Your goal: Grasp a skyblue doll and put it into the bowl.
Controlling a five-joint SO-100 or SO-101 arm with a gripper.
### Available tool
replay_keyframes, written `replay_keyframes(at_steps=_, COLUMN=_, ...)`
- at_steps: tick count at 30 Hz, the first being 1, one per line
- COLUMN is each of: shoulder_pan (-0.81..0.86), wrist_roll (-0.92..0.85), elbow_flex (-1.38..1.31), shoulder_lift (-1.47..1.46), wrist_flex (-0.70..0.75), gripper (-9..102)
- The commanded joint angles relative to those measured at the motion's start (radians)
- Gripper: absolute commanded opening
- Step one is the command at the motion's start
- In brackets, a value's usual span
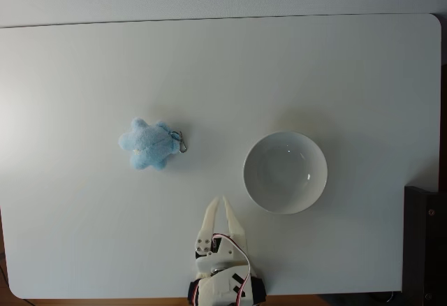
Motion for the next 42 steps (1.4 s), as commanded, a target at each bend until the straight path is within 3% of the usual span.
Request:
replay_keyframes(at_steps=1, shoulder_pan=0.008, wrist_roll=-0.008, elbow_flex=-0.202, shoulder_lift=0.038, wrist_flex=0.063, gripper=1)
replay_keyframes(at_steps=24, shoulder_pan=-0.006, wrist_roll=-0.009, elbow_flex=-1.431, shoulder_lift=-1.177, wrist_flex=0.098, gripper=1)
replay_keyframes(at_steps=29, shoulder_pan=-0.020, wrist_roll=-0.009, elbow_flex=-1.566, shoulder_lift=-1.339, wrist_flex=0.098, gripper=1)
replay_keyframes(at_steps=42, shoulder_pan=-0.256, wrist_roll=-0.011, elbow_flex=-1.700, shoulder_lift=-1.601, wrist_flex=0.084, gripper=1)
